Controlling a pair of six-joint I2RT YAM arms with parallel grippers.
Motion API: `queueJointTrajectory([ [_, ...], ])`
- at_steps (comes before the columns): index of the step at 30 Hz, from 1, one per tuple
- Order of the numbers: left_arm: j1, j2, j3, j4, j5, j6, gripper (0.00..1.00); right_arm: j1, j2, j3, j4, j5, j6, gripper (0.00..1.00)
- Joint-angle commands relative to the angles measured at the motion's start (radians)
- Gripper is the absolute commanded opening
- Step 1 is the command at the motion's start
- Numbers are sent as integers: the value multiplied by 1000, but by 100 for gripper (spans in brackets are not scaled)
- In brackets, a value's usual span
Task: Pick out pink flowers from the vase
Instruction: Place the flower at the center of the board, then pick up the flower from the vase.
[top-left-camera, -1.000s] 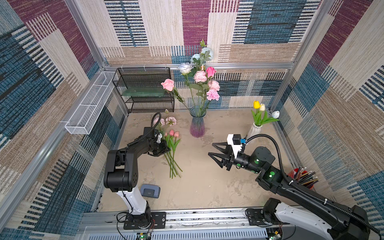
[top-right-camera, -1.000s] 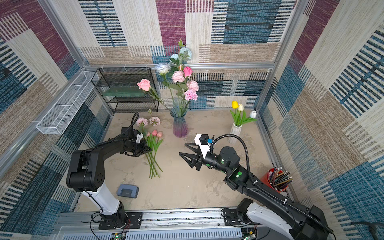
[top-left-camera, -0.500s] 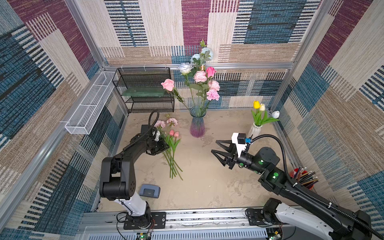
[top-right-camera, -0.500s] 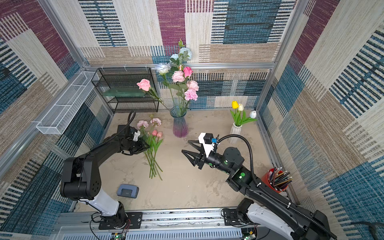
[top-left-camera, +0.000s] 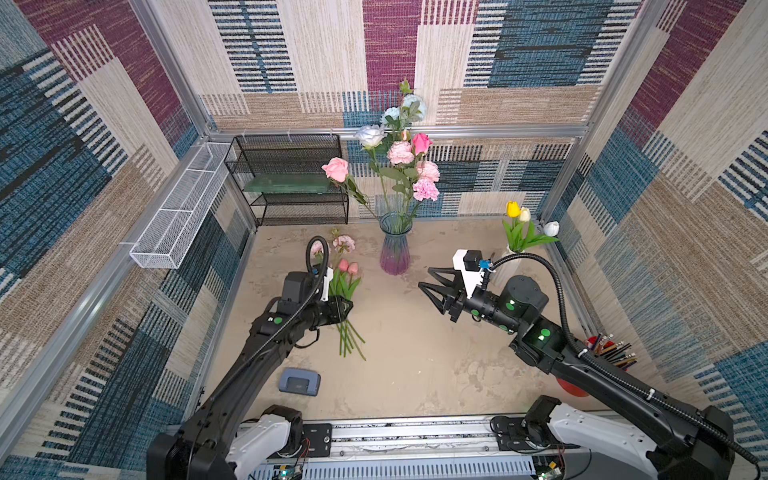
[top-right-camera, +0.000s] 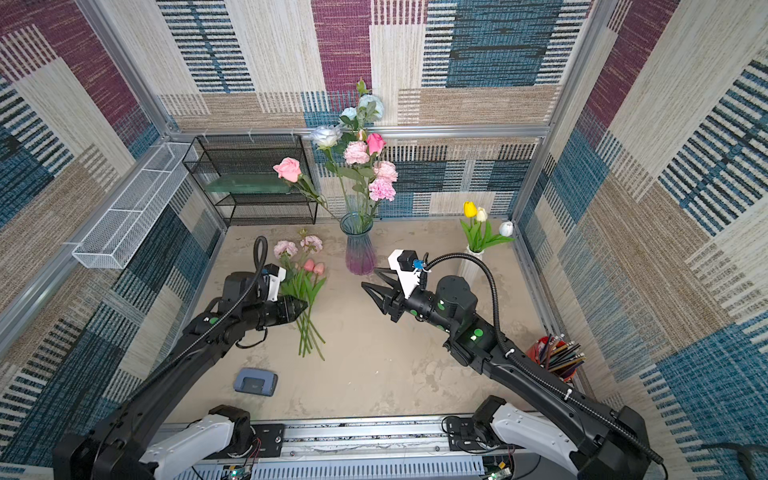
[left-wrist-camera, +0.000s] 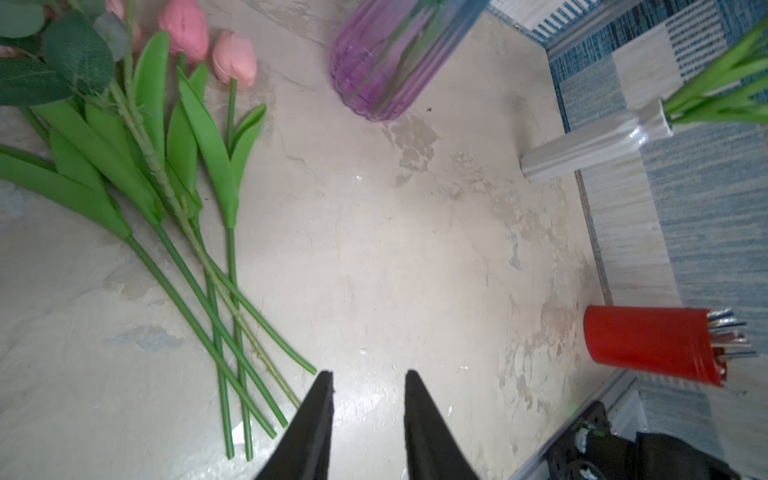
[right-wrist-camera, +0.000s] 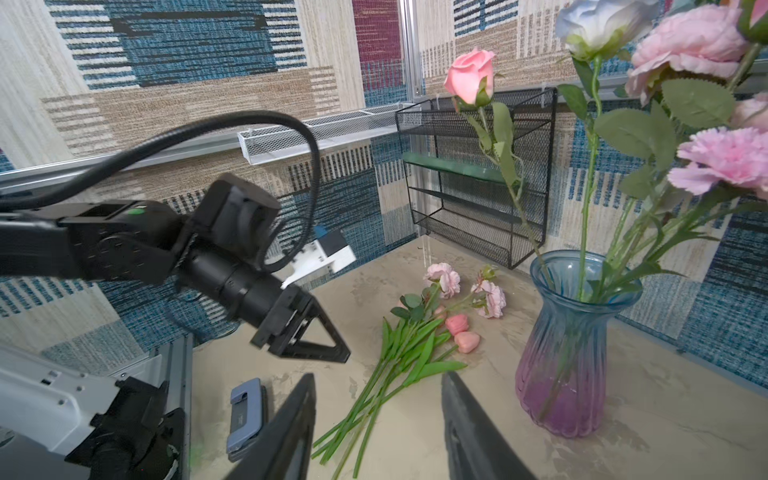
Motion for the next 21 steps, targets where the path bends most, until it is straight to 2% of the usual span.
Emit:
queueJointTrajectory([
  [1, -37, -97, -11, -74, -80, 14, 32, -17, 72, 70, -2, 15, -68, 49],
  [4, -39, -182, 8, -157, -99, 86, 33, -30, 144, 149, 7, 14, -139, 43],
  [8, -39, -246, 25, -231, -108, 193, 33, -33, 285, 272, -4, 51, -264, 43],
  [10, -39, -270, 2, -230, -89, 203, 33, -26, 376, 358, -46, 35, -427, 44],
  [11, -40, -282, -9, -225, -83, 201, 33, -20, 412, 386, -52, 53, -464, 46],
  [15, -50, -323, -37, -185, -76, 207, 33, -42, 564, 521, -36, 133, -452, 52],
  [21, -56, -343, -44, -171, -73, 204, 33, -66, 809, 742, -101, 103, -534, 56],
])
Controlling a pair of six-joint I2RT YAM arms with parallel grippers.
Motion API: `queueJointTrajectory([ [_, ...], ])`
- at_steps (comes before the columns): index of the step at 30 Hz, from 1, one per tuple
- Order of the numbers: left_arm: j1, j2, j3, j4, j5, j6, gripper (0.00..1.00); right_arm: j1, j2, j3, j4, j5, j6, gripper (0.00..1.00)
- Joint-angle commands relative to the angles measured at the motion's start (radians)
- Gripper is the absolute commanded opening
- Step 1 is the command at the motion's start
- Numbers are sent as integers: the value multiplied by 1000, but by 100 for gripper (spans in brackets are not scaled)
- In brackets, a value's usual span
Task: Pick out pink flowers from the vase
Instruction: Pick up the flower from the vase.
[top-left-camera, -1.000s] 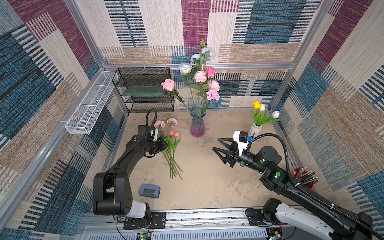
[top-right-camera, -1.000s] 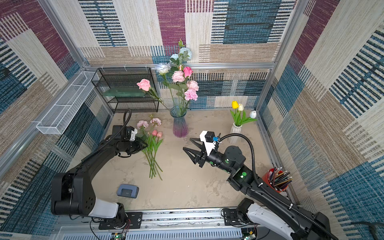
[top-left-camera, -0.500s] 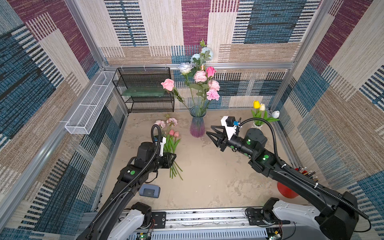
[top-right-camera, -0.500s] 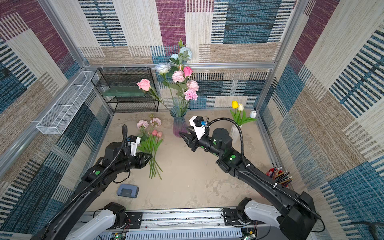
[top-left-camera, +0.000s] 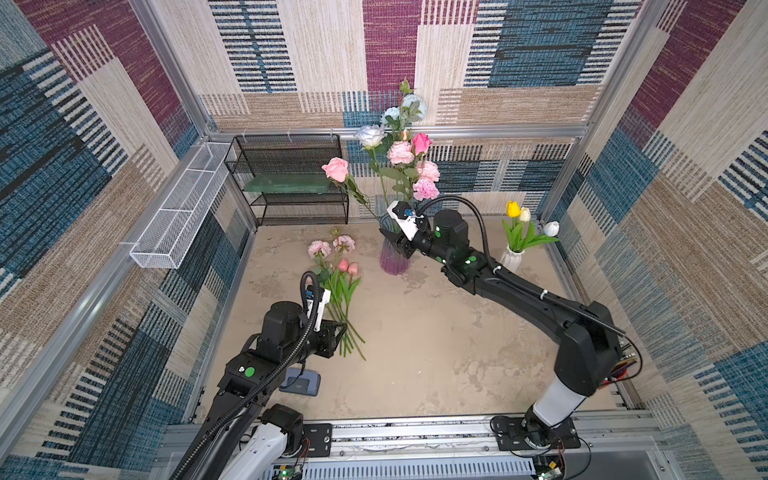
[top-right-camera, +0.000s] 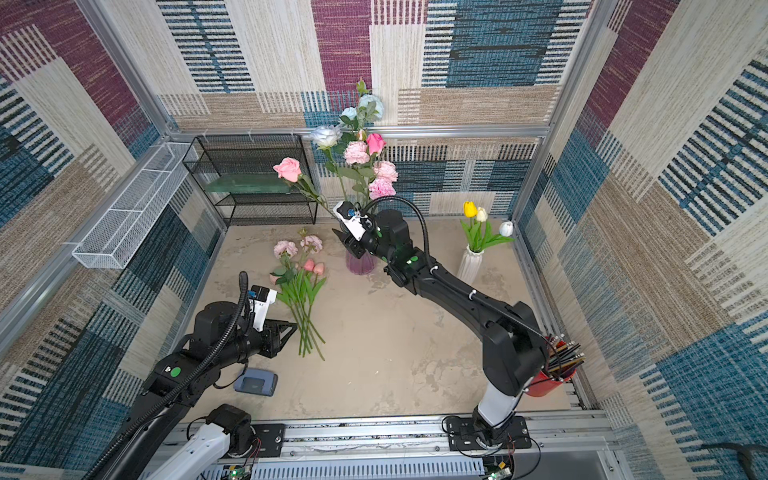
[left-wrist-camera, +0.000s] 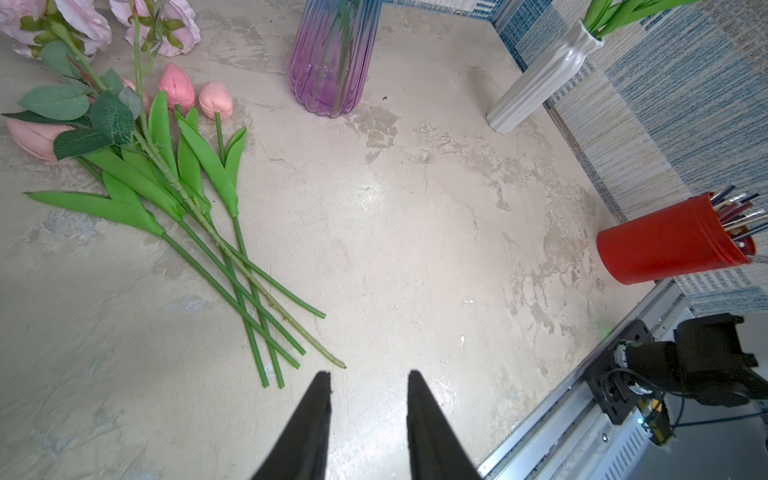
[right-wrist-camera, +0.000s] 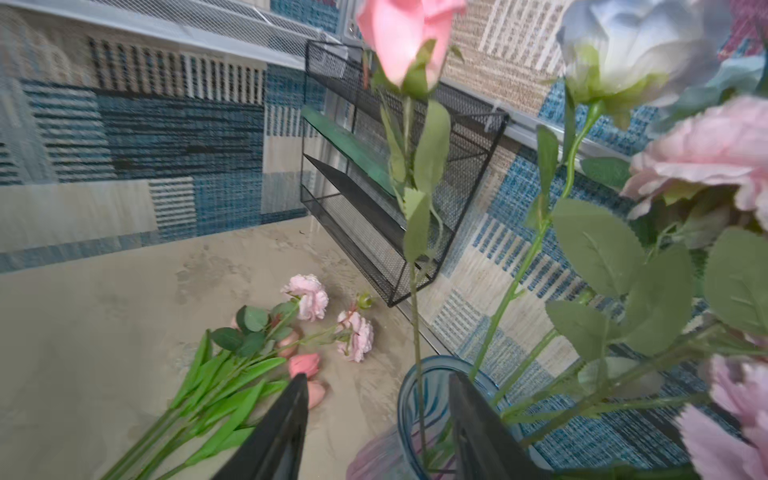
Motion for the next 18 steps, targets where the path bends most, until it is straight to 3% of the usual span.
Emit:
queueJointTrajectory([
  [1, -7, -23, 0, 22, -3, 26, 33, -3, 98, 106, -48, -5, -75, 56],
  [11, -25, -29, -6, 34, 17, 26, 31, -13, 311, 294, -8, 98, -16, 51],
  [18, -28, -21, -11, 40, 25, 28, 26, -24, 371, 364, -43, 84, -19, 33],
])
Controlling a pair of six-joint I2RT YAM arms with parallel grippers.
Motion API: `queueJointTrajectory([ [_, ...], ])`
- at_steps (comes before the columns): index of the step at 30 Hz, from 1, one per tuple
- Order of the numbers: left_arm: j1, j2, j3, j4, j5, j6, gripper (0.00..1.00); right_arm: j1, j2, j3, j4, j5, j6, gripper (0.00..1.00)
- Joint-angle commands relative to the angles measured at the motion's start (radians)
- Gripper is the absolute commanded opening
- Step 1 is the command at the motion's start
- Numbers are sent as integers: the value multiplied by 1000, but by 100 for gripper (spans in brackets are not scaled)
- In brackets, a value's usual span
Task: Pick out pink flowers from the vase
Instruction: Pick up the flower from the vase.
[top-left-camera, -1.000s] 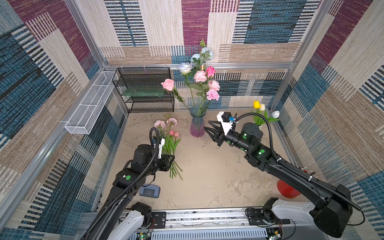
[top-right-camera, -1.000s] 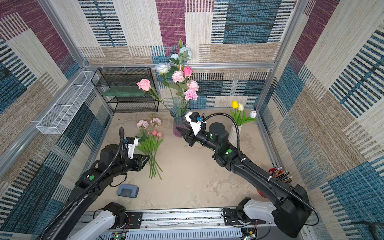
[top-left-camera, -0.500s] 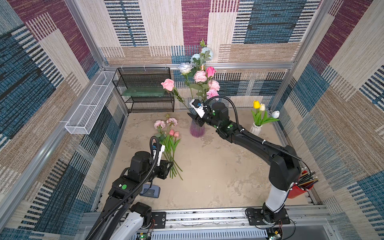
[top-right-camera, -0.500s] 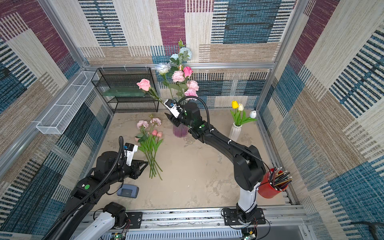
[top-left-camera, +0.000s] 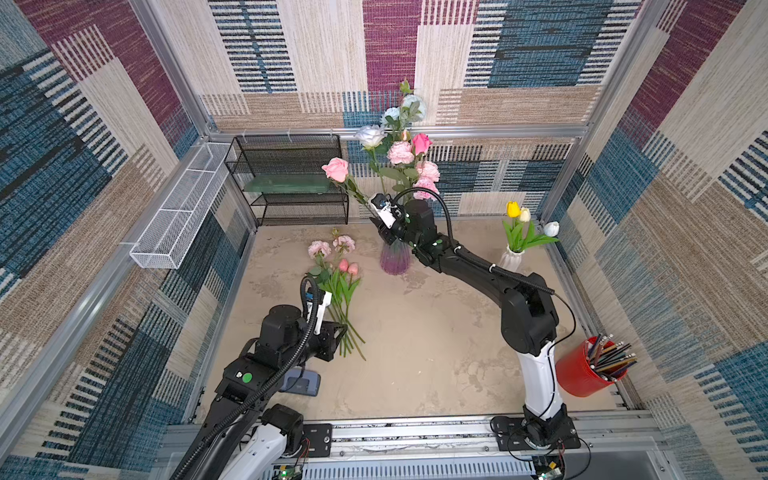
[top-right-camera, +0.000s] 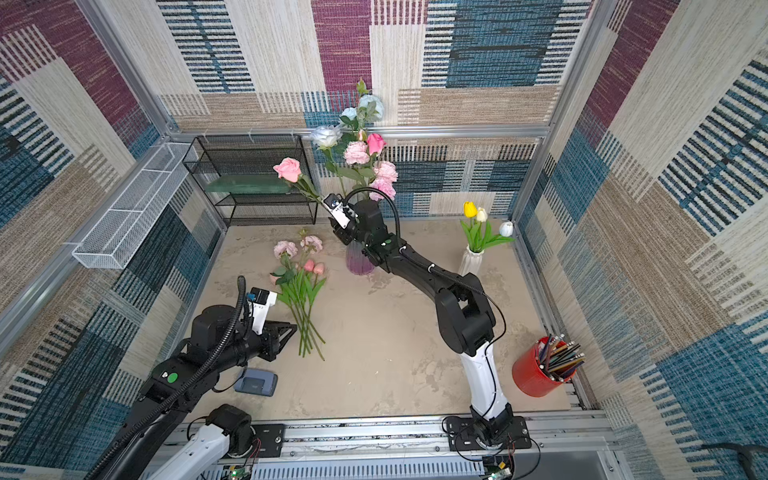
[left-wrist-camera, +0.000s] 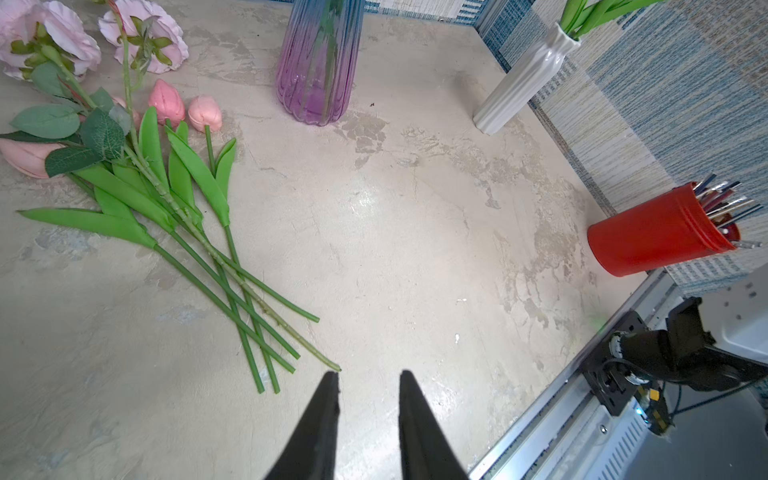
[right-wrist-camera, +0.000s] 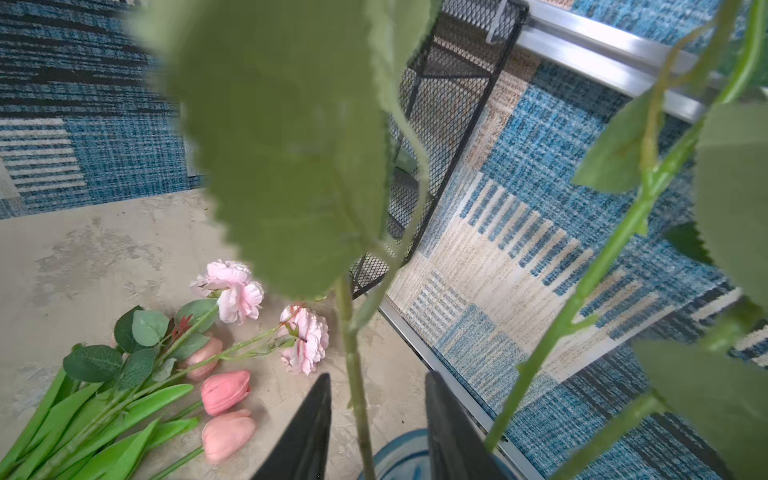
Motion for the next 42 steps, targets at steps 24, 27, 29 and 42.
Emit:
queueJointTrajectory([
  [24, -1, 21, -3, 30, 17, 26, 20, -6, -175, 61, -12, -179, -45, 0],
  [27, -1, 21, -2, 28, 12, 28, 21, -1, -238, 64, -6, -234, -28, 0],
  [29, 0, 18, 0, 26, 9, 29, 21, 7, -289, 61, -2, -275, 1, 0],
  [42, -1, 10, 22, 19, 111, 55, 33, 125, -680, -320, 139, -318, 225, 0],
])
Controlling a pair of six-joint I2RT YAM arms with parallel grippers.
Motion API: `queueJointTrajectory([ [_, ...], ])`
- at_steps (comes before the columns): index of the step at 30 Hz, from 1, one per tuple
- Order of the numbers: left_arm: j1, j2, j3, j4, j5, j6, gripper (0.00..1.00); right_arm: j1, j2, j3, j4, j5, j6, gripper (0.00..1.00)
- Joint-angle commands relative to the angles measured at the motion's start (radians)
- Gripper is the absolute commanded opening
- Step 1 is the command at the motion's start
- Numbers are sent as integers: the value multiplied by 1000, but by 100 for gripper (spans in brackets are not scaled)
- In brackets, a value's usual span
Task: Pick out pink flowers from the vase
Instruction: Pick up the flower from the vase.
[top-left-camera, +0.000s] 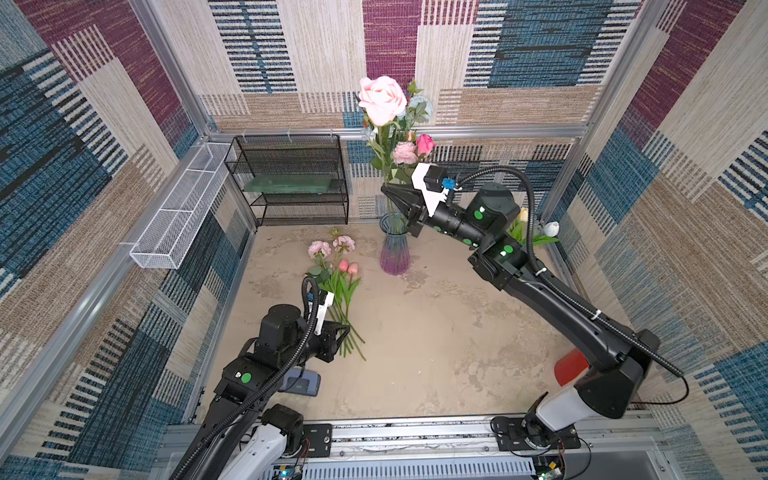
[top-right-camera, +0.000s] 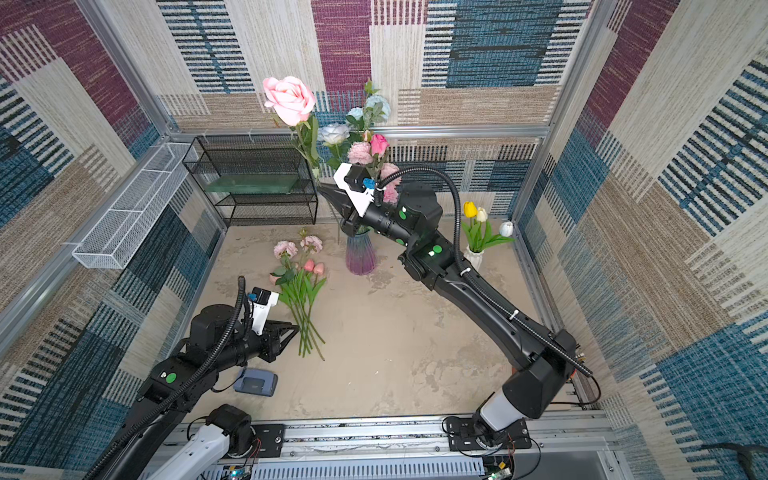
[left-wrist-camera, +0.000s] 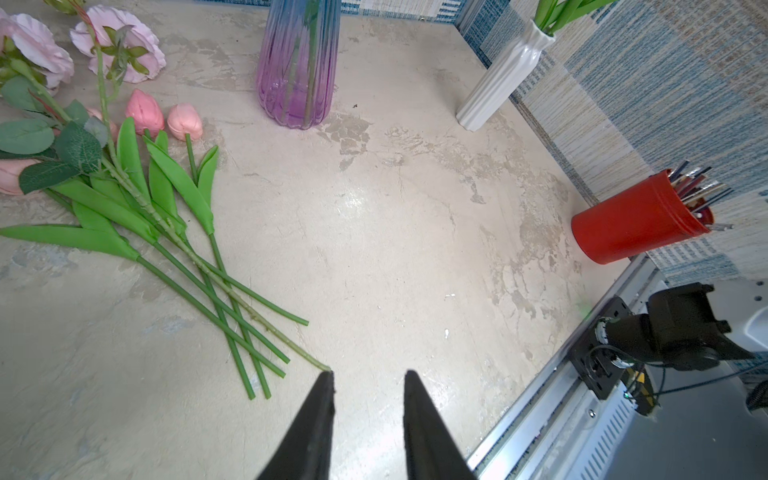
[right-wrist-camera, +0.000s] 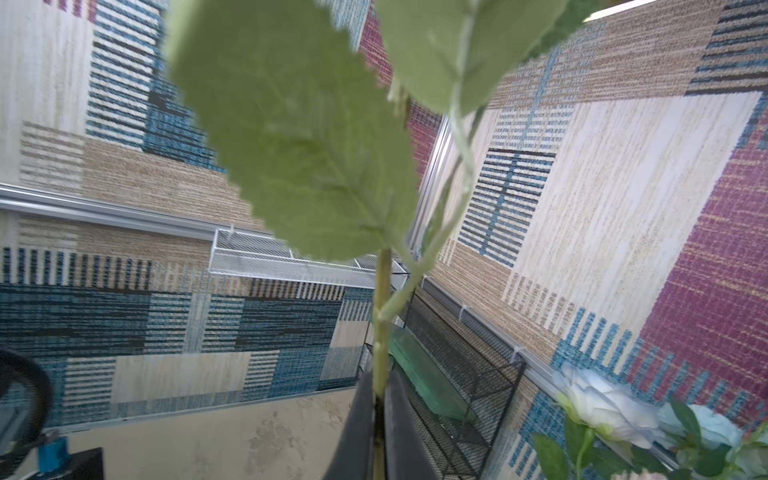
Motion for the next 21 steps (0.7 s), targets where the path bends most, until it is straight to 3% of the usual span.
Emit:
queueJointTrajectory([
  [1, 1, 10, 9, 23, 65, 23, 34, 37, -96, -134, 69, 39, 51, 0],
  [5, 1, 6, 11, 53, 119, 11, 35, 73, -215, -348, 159, 75, 90, 0],
  [12, -34, 27, 36, 189, 206, 5, 41, 86, -304, -554, 188, 96, 263, 0],
  [18, -111, 137, 120, 285, 146, 77, 49, 95, -346, -688, 294, 68, 407, 0],
  [21, -130, 210, 168, 353, 174, 76, 50, 106, -364, -729, 334, 75, 458, 0],
])
